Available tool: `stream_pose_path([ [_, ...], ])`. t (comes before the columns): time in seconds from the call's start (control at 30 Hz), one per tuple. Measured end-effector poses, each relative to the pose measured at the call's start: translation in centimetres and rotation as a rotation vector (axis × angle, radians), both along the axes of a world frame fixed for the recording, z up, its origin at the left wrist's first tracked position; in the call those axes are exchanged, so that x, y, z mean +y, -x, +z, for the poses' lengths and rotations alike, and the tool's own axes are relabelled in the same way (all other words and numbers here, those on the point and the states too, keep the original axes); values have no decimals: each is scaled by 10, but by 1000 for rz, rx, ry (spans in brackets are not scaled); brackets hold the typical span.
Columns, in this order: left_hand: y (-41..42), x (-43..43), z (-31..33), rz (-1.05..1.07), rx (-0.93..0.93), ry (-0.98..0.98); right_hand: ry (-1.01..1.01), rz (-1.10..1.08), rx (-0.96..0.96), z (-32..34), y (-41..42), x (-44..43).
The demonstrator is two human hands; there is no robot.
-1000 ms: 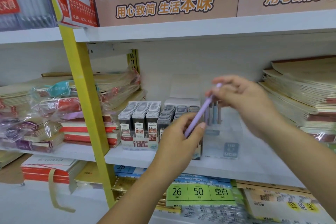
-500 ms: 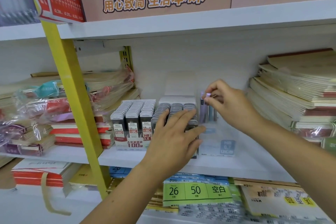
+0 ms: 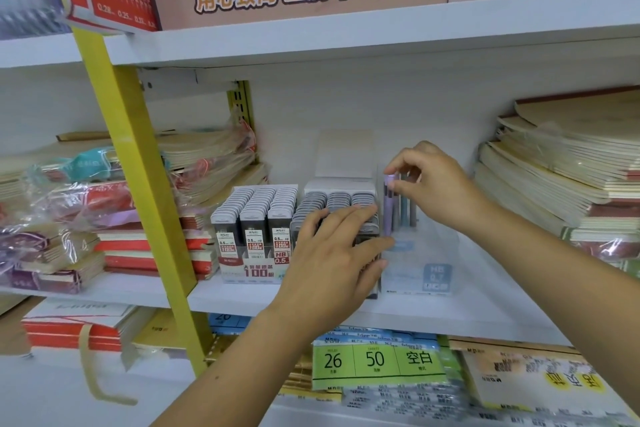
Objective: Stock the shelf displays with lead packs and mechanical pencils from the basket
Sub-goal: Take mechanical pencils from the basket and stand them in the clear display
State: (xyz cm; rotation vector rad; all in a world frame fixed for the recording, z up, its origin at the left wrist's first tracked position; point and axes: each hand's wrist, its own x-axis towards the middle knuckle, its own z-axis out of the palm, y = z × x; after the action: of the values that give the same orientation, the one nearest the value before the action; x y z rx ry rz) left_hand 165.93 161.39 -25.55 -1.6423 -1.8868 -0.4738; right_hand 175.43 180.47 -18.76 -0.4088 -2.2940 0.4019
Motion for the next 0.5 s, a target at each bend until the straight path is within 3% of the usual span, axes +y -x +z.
stream_pose_path([
  [0.2, -2, -2, 5, -37, -41, 19, -18, -82, -110, 1, -2, -1],
  [0.3, -8, -10, 10, -62, -70, -29, -46, -93, 42, 3, -21, -18],
  [0.4, -18, -26, -3, -115, -106, -225, -41, 1, 276, -12, -54, -55],
  [0.5, -33, -51, -60, -165, -275, -379, -5, 142, 288, -65, -77, -99],
])
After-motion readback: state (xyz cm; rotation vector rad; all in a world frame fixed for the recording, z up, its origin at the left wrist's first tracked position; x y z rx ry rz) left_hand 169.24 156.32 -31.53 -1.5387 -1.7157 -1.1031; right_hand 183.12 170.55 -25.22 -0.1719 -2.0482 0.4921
